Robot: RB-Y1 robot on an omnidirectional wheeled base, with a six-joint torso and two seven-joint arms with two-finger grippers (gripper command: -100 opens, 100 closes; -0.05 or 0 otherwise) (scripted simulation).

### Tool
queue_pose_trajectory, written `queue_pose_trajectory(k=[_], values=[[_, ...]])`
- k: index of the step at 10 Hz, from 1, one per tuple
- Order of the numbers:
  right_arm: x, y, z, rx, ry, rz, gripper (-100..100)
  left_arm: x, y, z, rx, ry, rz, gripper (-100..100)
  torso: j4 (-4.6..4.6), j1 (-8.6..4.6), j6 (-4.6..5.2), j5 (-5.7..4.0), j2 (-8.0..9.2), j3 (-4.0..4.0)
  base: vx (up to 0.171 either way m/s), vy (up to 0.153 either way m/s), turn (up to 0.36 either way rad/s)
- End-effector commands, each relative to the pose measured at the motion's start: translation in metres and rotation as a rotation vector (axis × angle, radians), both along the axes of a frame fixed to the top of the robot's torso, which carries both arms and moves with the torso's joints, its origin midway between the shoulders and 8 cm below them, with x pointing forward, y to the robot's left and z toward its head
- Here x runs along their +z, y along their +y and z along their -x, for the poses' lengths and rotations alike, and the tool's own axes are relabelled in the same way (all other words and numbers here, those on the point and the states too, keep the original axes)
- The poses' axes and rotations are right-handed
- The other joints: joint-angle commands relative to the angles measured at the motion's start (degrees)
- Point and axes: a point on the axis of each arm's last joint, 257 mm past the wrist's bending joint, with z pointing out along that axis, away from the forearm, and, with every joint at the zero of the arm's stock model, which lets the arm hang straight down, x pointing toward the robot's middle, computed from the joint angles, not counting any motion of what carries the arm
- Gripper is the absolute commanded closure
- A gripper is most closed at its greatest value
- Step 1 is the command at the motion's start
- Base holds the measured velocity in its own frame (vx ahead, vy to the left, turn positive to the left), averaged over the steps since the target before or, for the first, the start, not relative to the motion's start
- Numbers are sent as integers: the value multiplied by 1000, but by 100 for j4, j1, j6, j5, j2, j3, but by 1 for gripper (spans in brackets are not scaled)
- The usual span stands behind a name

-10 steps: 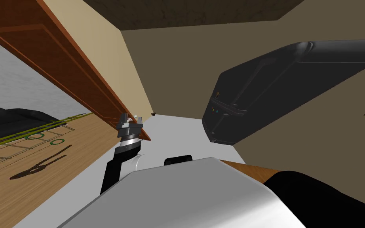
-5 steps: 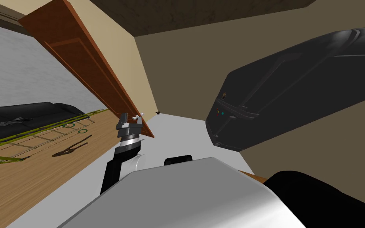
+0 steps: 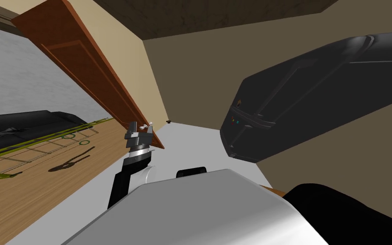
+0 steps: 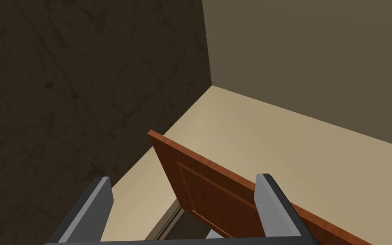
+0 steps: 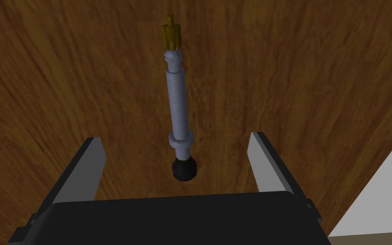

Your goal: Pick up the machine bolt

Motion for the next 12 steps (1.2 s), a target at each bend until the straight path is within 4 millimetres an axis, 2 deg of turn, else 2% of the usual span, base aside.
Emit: queue_pose_trajectory(k=[1,2,3,6,7,11,12], values=[[0,0,-5,11,-22,6,-100,0,0,0,0,0,0,0,0,0,0,0,0,0,38,-51,21],[0,0,-7,17,-28,7,-100,0,0,0,0,0,0,0,1,7,-1,2,6,3,4,-20,18],[-5,11,-4,46,-22,6,-100,0,0,0,0,0,0,0,3,18,0,3,16,9,42,-63,-175],[-4,8,-13,60,-59,17,-100,0,0,0,0,0,0,0,2,10,-1,2,11,6,29,-45,-29],[-8,21,-8,86,-48,13,-100,0,0,0,0,0,0,0,3,19,-1,4,16,9,52,-76,-162],[-8,18,-17,96,-82,26,-100,0,0,0,0,0,0,0,3,20,-1,4,16,9,27,-30,-23],[-11,32,-10,121,-70,22,-100,0,0,0,0,0,0,0,4,26,0,5,23,13,46,-59,-237]])
